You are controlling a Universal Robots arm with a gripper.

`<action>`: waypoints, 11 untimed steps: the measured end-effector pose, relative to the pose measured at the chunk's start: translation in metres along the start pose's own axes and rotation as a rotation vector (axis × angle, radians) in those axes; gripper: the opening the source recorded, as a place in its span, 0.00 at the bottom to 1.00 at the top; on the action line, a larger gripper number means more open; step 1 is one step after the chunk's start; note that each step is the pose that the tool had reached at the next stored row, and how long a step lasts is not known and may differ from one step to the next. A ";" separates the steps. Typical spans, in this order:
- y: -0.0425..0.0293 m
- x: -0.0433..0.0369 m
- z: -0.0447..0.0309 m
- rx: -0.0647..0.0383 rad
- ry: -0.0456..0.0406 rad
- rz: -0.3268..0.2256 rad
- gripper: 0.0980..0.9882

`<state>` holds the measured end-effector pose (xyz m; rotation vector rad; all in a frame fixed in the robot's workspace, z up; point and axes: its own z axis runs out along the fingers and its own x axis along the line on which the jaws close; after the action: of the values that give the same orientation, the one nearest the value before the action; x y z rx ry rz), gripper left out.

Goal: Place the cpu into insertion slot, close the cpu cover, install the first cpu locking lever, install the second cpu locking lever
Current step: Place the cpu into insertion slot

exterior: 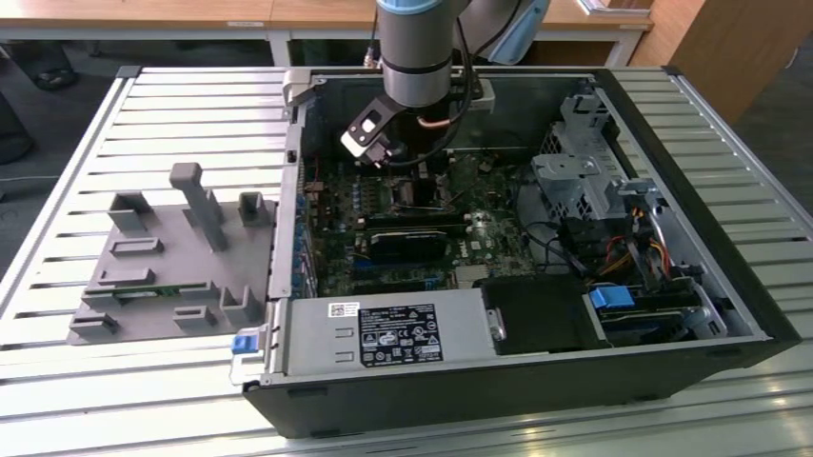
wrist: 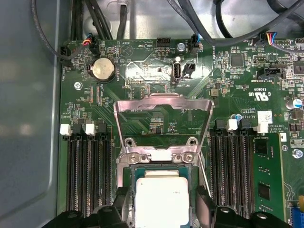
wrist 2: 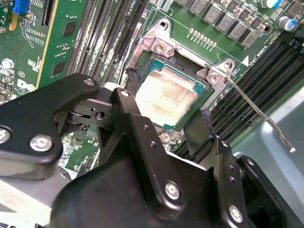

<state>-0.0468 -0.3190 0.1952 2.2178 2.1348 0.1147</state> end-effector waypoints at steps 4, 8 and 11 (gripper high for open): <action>0.0000 0.0014 0.0001 0.000 0.0001 0.000 0.63; 0.0002 0.0016 -0.0016 0.000 0.0000 0.000 0.63; 0.0006 0.0017 -0.0062 0.000 0.0002 0.000 0.63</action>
<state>-0.0467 -0.3174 0.2015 2.2177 2.1350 0.1151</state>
